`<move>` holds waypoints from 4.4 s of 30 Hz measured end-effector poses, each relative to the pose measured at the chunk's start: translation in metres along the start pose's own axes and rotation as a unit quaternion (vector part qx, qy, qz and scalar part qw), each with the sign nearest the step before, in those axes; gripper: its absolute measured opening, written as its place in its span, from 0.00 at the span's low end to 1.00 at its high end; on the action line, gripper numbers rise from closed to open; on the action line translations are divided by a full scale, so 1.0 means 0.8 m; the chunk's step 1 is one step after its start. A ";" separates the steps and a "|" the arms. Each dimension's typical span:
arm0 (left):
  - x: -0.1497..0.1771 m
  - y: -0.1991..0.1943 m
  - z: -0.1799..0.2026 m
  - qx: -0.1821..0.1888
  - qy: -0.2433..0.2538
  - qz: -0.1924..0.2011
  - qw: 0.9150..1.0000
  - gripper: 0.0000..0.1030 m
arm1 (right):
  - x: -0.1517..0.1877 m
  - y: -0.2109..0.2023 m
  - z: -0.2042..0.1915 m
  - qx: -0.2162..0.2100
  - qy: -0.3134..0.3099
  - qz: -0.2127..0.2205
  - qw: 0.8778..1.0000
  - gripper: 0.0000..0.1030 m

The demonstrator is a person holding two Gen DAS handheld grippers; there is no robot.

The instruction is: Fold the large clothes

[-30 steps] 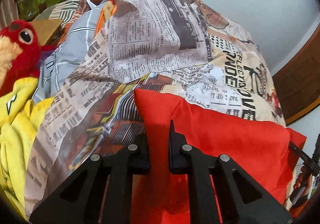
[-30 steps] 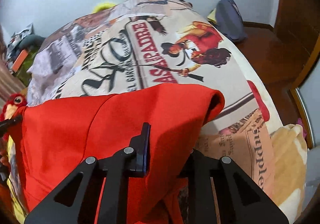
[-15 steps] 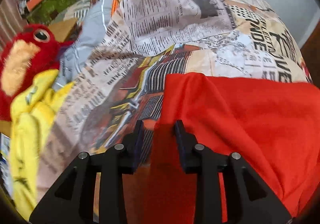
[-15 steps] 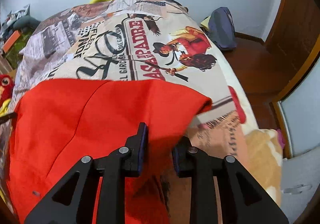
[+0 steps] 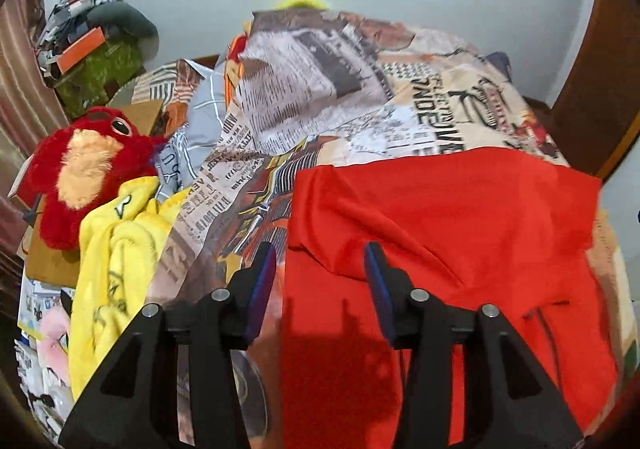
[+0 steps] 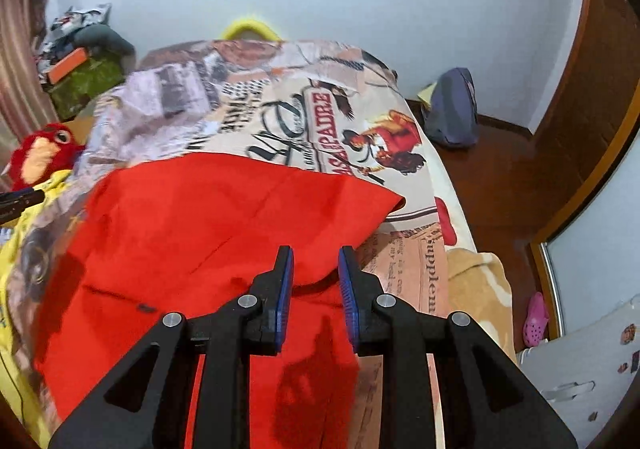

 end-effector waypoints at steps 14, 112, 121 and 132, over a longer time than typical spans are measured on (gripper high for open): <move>0.118 -0.044 -0.007 0.018 -0.034 -0.043 0.998 0.67 | 0.082 -0.037 -0.009 0.012 -0.006 -0.033 0.999 0.53; 0.007 0.133 0.010 0.087 -0.037 -0.074 0.993 0.50 | 0.001 0.110 -0.087 -0.173 -0.018 -0.090 0.981 0.23; 0.065 0.151 0.017 0.050 -0.019 -0.080 0.995 0.74 | 0.058 0.114 -0.099 -0.126 -0.071 -0.108 0.984 0.69; 0.109 0.114 -0.042 -0.015 -0.056 -0.105 0.993 0.81 | 0.088 0.091 -0.045 -0.060 -0.026 -0.124 0.990 0.75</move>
Point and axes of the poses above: each gripper's, at about its wrist camera, not at the fingertips, and y roughly the way its jaws point, z to its right, x to its underside, the point moved 3 cm from there along y, roughly the way its jaws point, and after that the axes turned 13 degrees about x, right-handed, at the moved point
